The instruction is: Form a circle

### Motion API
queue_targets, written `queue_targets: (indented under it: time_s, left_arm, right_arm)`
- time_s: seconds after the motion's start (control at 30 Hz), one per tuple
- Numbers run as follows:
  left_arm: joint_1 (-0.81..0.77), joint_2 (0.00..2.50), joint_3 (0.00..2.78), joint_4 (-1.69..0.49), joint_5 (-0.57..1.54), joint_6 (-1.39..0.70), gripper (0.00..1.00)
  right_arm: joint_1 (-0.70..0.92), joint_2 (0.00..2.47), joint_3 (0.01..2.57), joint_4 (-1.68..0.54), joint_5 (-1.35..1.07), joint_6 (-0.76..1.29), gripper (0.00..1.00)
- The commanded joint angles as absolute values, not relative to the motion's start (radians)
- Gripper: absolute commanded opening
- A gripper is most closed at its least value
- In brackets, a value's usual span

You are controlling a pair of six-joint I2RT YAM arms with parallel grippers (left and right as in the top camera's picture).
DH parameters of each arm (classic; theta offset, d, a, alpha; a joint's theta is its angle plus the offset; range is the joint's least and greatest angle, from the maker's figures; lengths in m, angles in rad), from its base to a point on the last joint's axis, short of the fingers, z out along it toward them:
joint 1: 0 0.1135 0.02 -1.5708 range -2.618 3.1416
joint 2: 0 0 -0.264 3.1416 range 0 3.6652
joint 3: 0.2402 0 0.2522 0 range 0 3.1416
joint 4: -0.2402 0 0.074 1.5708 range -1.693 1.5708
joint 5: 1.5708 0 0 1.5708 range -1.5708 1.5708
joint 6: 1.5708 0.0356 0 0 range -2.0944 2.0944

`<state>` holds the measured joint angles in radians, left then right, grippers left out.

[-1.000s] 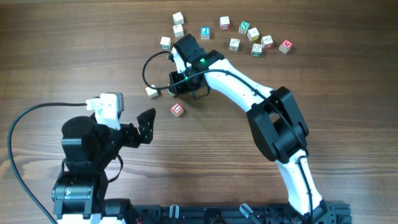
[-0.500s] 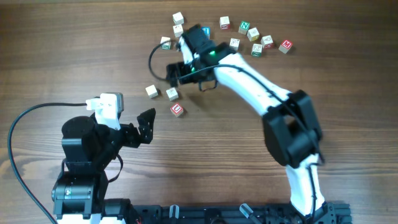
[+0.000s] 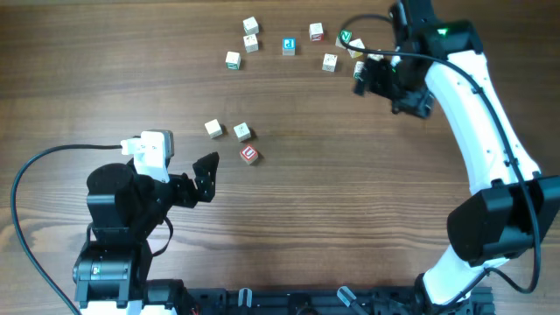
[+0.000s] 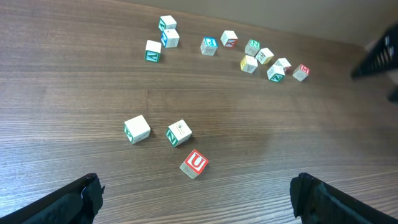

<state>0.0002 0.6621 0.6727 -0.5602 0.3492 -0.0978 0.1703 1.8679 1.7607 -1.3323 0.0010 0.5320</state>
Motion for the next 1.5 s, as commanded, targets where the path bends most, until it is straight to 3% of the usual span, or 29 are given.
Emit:
queue_targets:
  time_s: [0.0,0.37,0.83,1.1,1.47]
  left_arm:
    - [-0.002,0.661,0.687,-0.559,0.343,-0.085,1.0]
    - [-0.002,0.661,0.687,-0.558,0.343,-0.085,1.0]
    - [-0.002,0.661,0.687,-0.558,0.343,-0.085,1.0]
    - [-0.002,0.661,0.687,-0.559,0.343,-0.086,1.0]
    - [-0.002,0.661,0.687,-0.59,0.343,-0.086,1.0]
  right_arm:
    - [0.124,1.882,1.665,-1.351,0.124,0.55,1.0]
    - [0.047,1.805,1.531,-1.465,0.091,0.55,1.0]
    - [-0.014,1.093,1.529,-1.41,0.168,0.524,1.0]
    - [-0.014,0.844,1.516,-1.412,0.202,0.516,1.0]
    - [-0.015,0.626,1.169,-1.315,0.177,0.548,1.0]
